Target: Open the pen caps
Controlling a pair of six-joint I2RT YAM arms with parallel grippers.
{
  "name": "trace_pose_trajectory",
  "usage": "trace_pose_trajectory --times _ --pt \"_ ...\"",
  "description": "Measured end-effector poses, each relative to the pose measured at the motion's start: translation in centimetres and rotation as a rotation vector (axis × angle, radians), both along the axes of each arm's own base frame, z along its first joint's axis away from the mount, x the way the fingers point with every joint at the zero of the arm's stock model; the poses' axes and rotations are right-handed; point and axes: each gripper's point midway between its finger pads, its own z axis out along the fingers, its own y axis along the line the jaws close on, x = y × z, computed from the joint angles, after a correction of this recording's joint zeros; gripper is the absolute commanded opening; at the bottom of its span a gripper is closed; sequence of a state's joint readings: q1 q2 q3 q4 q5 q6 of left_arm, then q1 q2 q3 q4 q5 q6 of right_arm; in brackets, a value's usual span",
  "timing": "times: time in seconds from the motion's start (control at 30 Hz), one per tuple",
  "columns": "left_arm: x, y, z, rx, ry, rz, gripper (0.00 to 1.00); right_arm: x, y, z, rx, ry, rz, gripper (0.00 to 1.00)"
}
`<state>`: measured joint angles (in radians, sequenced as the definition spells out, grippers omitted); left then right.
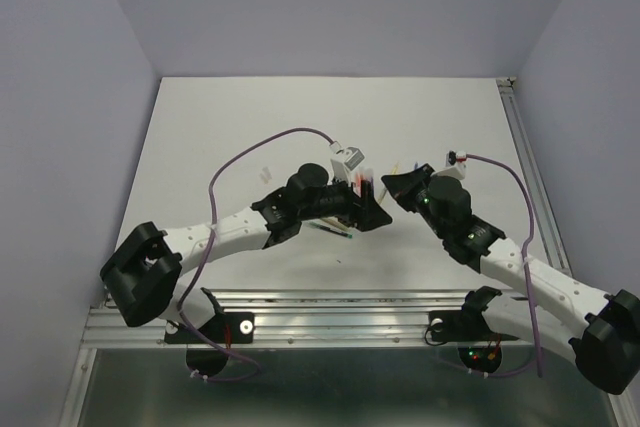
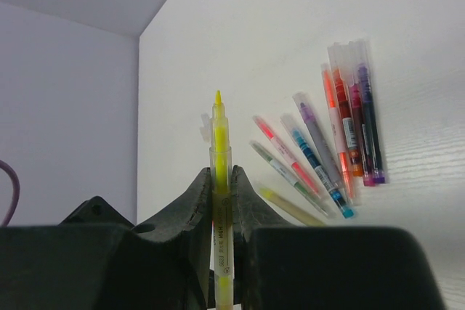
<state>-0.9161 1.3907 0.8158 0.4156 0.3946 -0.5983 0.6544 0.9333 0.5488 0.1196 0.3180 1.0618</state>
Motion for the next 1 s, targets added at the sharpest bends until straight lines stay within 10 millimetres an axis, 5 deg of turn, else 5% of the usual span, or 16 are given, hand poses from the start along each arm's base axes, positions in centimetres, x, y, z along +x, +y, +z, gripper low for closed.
trace_pose_trajectory --times 0.33,0.57,0.63,1.0 --pt "0.2 -0.6 -0.5 0.010 0.003 -0.002 0.64 0.2 0.2 -0.8 -0.012 0.019 0.004 0.01" --pt "0.7 -0.4 -0.9 0.030 -0.007 0.023 0.24 0.2 0.3 -0.4 -0.004 0.009 0.005 0.01" --pt "0.9 -0.3 -1.1 0.039 -0.007 0.034 0.00 0.2 0.3 -0.4 -0.003 0.006 0.003 0.01" --pt "1.3 0.2 -1.2 0.026 -0.007 0.075 0.00 0.7 -0.4 0.1 -0.063 -0.015 -0.037 0.01"
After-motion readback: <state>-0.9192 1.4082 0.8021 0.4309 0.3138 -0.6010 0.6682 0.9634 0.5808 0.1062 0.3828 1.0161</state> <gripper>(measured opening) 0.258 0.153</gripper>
